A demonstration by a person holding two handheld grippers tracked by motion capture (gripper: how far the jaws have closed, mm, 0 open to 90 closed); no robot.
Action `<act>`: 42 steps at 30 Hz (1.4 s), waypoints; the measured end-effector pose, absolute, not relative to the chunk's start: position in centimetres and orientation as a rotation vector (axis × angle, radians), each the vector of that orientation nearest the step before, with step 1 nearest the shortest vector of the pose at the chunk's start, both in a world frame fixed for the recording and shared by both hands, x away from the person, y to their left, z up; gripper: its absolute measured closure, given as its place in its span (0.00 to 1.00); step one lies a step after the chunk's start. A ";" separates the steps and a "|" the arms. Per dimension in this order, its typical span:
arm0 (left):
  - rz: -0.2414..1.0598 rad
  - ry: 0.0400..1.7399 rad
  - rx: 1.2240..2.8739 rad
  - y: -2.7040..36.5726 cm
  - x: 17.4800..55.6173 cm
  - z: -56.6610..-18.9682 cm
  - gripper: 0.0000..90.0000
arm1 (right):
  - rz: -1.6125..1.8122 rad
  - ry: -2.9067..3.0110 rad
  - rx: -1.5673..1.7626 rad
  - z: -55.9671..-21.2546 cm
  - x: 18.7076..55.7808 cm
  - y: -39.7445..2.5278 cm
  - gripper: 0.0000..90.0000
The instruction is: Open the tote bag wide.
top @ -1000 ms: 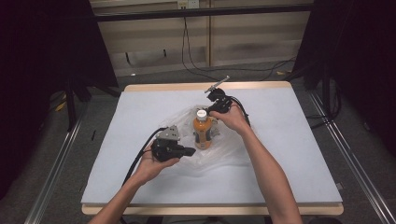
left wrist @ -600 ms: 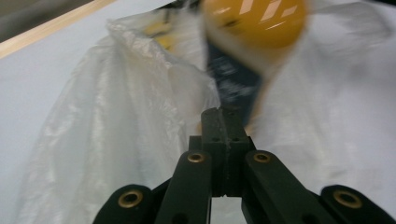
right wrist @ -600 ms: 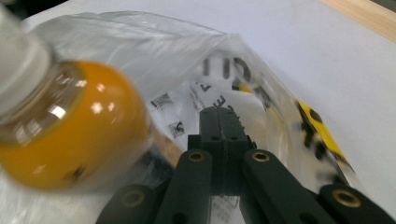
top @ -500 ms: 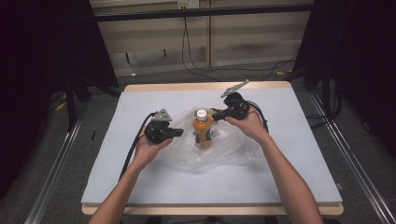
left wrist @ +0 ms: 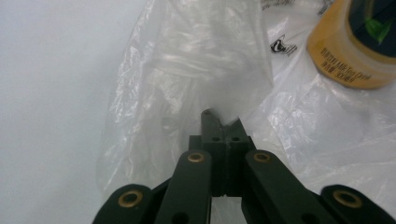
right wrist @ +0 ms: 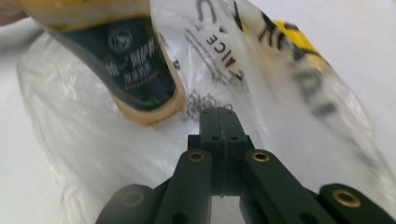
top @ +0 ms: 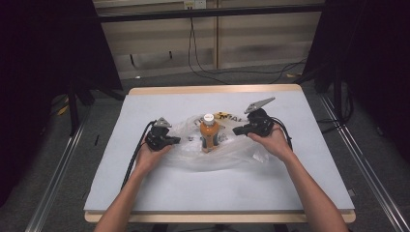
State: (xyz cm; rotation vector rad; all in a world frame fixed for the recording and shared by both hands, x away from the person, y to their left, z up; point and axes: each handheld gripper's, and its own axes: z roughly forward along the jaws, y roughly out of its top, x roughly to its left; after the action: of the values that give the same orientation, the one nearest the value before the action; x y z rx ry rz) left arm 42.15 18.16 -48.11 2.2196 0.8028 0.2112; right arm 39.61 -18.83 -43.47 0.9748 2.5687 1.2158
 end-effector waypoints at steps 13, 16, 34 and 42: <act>0.155 0.632 2.031 18.5 38.5 -44.3 1.00 | 1.356 2.421 0.990 -42.5 37.3 -21.5 1.00; 0.176 0.590 2.010 19.0 37.1 -43.5 1.00 | 1.384 2.367 0.990 -42.2 36.1 -22.2 1.00; 0.321 0.706 1.931 22.6 32.1 -43.0 0.16 | 1.457 2.126 1.075 -42.0 29.4 -24.7 0.07; 0.306 0.756 1.892 23.7 30.2 -43.7 0.04 | 1.460 2.076 1.137 -42.6 26.9 -26.9 0.03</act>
State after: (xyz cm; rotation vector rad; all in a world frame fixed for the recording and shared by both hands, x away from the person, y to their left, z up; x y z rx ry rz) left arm 30.25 23.72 -43.74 1.8918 0.7557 0.3064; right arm 26.90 -26.93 -42.62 1.1373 2.0761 1.4602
